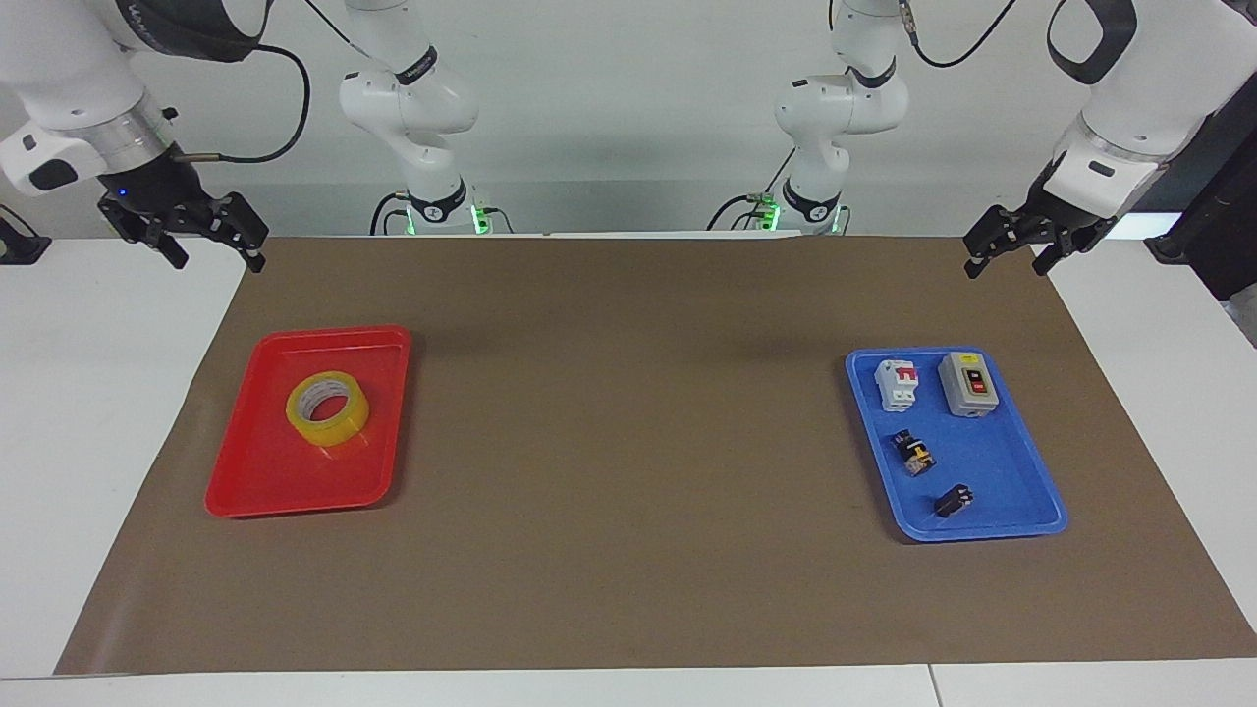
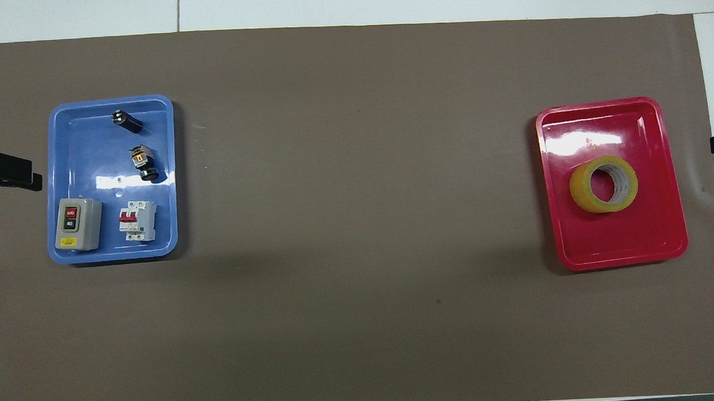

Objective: Place and move tape with both arms

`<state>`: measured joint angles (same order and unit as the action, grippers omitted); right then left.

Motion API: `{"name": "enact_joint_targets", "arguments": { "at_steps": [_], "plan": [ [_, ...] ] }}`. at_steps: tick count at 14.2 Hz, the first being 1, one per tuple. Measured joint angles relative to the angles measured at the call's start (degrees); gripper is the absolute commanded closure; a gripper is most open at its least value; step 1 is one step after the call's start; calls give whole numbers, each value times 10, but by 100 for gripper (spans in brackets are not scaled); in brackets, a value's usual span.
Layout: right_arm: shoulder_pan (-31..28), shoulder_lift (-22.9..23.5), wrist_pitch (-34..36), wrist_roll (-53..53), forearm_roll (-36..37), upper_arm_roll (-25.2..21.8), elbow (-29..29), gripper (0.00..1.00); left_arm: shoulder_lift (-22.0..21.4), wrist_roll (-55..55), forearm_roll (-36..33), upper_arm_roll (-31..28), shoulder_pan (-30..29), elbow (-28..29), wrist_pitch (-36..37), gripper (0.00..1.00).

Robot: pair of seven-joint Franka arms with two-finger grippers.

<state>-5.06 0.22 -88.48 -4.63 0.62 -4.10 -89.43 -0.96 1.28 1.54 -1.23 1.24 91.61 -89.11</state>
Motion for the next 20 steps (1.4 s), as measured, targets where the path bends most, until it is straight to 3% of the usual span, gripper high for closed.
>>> {"name": "enact_joint_targets", "arguments": {
  "at_steps": [20],
  "plan": [
    [25,3,0,0,2,13,4,0,0,0,0,0,0,0,0,0]
  ]
}}
